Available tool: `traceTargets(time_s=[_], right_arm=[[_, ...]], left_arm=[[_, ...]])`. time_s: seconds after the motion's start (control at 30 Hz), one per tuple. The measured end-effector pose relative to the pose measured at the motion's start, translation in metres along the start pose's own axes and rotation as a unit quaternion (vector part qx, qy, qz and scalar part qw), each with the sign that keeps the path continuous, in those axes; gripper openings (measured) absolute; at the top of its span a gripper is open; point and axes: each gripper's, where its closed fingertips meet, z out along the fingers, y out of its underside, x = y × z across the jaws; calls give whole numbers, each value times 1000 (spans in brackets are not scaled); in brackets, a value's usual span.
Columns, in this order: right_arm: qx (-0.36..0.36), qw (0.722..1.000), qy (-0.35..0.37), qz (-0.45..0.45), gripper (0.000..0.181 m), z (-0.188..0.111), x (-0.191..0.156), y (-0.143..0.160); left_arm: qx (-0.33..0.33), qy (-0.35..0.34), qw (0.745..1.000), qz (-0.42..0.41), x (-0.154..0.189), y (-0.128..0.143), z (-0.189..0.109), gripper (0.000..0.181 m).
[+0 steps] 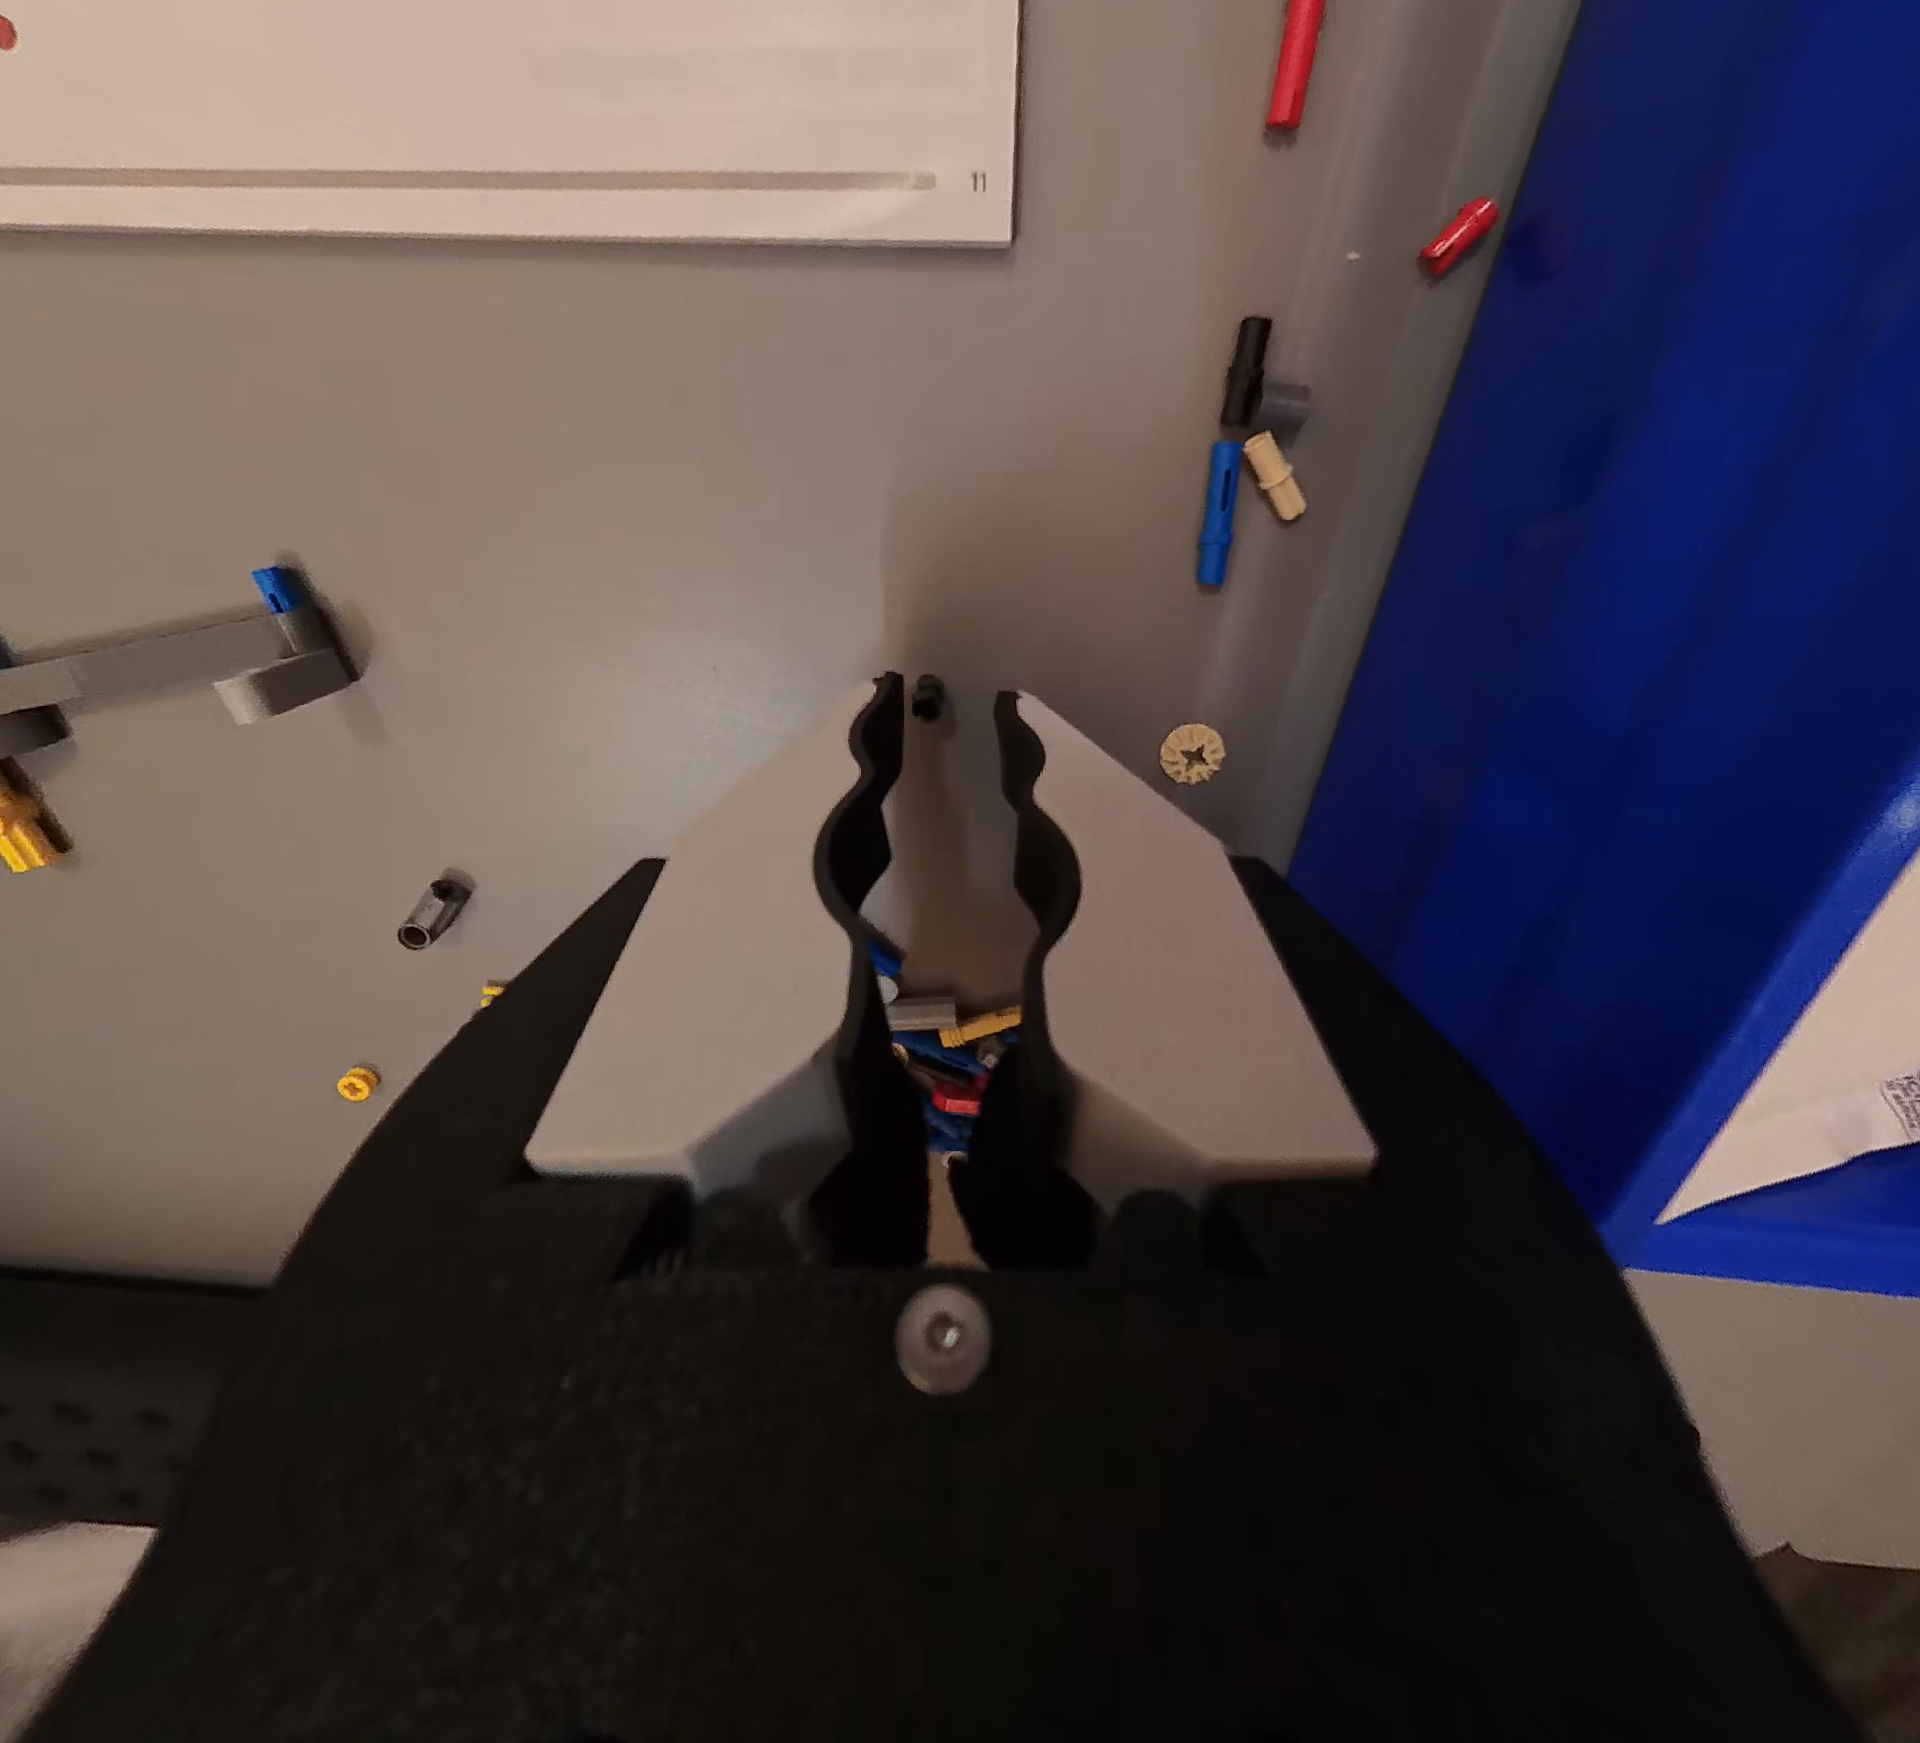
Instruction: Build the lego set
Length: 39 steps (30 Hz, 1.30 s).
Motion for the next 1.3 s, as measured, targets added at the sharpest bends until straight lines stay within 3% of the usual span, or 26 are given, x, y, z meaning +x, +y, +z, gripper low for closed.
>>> traceTargets(time_s=[0.7,0.83,0.93,1.1,1.3], right_arm=[[-6,999,15,-36,4,1,0,0],[25,998,24,-57,4,-10,-4,-8],[88,992,-62,-60,4,-31,-35,-22],[203,931,-264,-147,4,-87,-123,-34],[266,831,-392,-291,4,-136,-212,-9]], left_arm=[[-4,3,1000,3,2,2,1,7],[-5,2,1000,3,1,2,1,7],[-4,0,1000,2,0,1,1,7],[-9,-44,998,36,-12,3,0,7],[-2,-121,985,122,-28,-5,-5,7]])
